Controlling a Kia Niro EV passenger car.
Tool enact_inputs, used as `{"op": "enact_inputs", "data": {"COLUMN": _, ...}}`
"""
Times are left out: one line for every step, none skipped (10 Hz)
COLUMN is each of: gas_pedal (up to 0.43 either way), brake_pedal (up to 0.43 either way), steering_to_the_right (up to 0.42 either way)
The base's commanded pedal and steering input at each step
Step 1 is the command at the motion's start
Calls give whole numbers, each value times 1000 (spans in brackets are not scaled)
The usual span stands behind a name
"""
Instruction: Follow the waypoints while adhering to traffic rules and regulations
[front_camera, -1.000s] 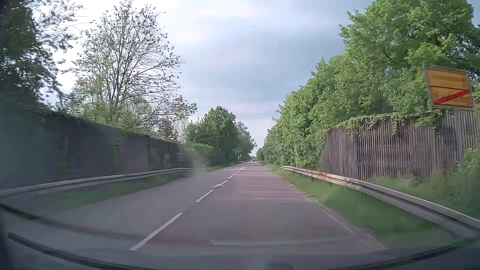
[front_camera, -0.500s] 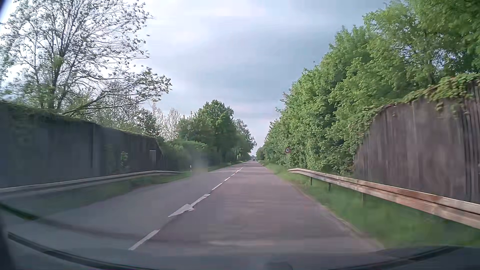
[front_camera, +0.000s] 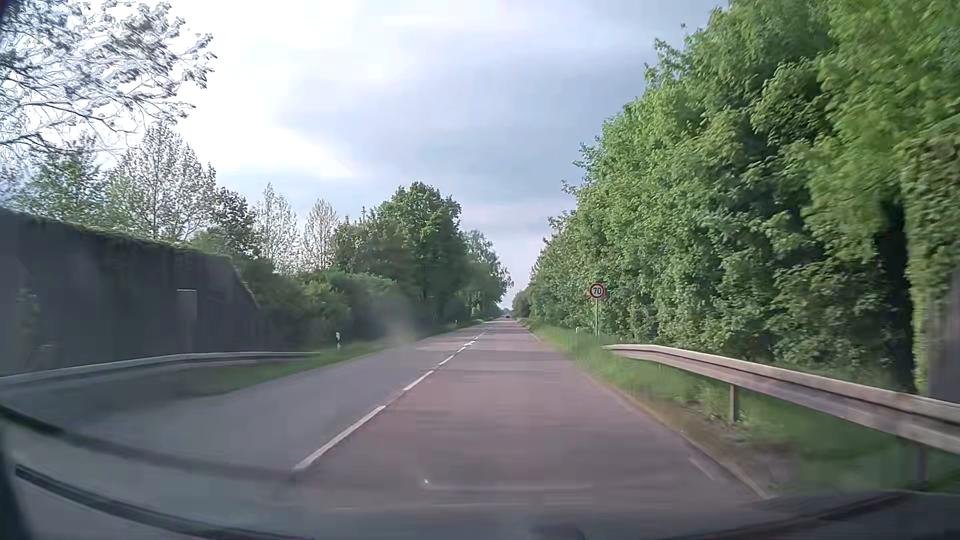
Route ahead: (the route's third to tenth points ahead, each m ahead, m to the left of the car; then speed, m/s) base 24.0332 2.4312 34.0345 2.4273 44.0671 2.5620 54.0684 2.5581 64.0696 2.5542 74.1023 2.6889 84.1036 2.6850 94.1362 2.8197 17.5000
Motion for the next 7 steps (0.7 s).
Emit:
{"op": "enact_inputs", "data": {"gas_pedal": 390, "brake_pedal": 0, "steering_to_the_right": -1}}
{"op": "enact_inputs", "data": {"gas_pedal": 378, "brake_pedal": 0, "steering_to_the_right": -1}}
{"op": "enact_inputs", "data": {"gas_pedal": 358, "brake_pedal": 0, "steering_to_the_right": -1}}
{"op": "enact_inputs", "data": {"gas_pedal": 339, "brake_pedal": 0, "steering_to_the_right": -1}}
{"op": "enact_inputs", "data": {"gas_pedal": 331, "brake_pedal": 0, "steering_to_the_right": -1}}
{"op": "enact_inputs", "data": {"gas_pedal": 319, "brake_pedal": 0, "steering_to_the_right": -1}}
{"op": "enact_inputs", "data": {"gas_pedal": 280, "brake_pedal": 0, "steering_to_the_right": -1}}
